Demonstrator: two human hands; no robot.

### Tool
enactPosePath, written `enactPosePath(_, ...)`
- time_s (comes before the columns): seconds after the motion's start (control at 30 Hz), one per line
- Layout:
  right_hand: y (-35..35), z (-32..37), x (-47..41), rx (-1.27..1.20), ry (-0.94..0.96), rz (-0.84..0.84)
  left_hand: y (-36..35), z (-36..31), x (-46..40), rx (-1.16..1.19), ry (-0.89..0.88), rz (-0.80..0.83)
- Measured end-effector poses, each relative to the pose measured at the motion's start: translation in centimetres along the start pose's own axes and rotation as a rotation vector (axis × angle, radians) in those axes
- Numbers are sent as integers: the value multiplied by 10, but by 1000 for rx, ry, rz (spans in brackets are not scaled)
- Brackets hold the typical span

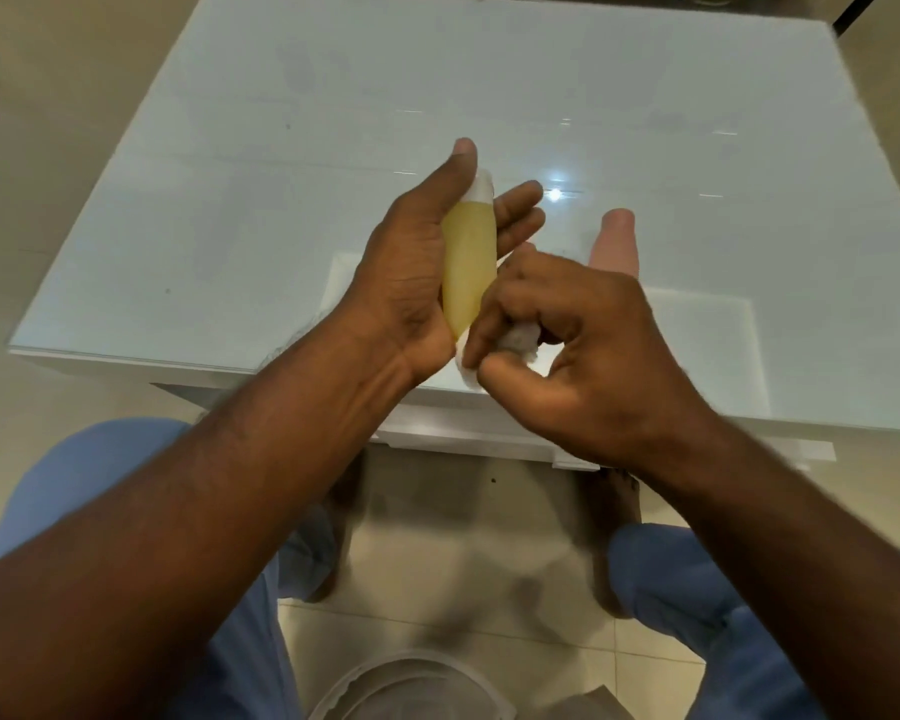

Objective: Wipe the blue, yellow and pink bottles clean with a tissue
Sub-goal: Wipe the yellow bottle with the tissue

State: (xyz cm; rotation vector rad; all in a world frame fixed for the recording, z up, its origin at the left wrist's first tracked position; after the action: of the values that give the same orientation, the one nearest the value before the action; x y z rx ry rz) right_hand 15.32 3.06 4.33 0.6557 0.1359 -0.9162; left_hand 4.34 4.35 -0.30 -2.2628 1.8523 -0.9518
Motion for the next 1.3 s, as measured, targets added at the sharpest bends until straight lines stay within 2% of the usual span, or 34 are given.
enactPosePath(0.07, 8, -2, -2, -36, -19, -85, -2, -1, 1, -10, 3, -2)
enactPosePath(0.17, 41, -12, -6, -202, -88, -362, -8, 3, 4, -68, 4, 40)
enactPosePath(0.23, 51, -18, -7, -254, -131, -443, -12, 7, 5, -121, 8, 46)
enactPosePath(0.33, 33, -19, -5, -219, -139, -320, -13, 9, 7, -99, 26, 33)
enactPosePath(0.43, 6, -12, -2, -61, -85, -66, -3, 3, 5, -17, 23, -8)
enactPosePath(0.5, 0, -11, -2, -66, -116, 60, 4, -3, 4, -39, -7, -38)
enactPosePath(0.57, 10, -13, -5, -136, -153, -13, 6, -6, 4, -81, -16, -50)
enactPosePath(0.67, 36, -26, -11, -404, -236, -215, 4, -1, 4, -190, 3, -38)
enactPosePath(0.77, 48, -40, -8, -520, -323, -300, 1, 7, 4, -253, 35, -35)
enactPosePath(1.03, 32, -42, -6, -392, -369, -218, 11, 7, -2, -255, 15, -142)
enactPosePath(1.17, 34, -48, -4, -435, -416, -257, 5, 11, -6, -165, 40, -13)
enactPosePath(1.3, 45, -49, -5, -393, -377, -332, 9, 9, -8, -147, 21, -40)
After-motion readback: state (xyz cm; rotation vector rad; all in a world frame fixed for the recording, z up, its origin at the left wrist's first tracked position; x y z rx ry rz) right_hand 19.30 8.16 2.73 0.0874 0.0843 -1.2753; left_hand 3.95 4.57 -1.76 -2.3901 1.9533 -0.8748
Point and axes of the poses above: each hand's wrist, its own x-axis away from the middle knuckle, its own y-axis out of the back of the hand, z = x × y, the point moved 8 cm from there along -x, towards the middle knuckle, and after that the axes turned 13 degrees about -x, right-handed, at the moved point
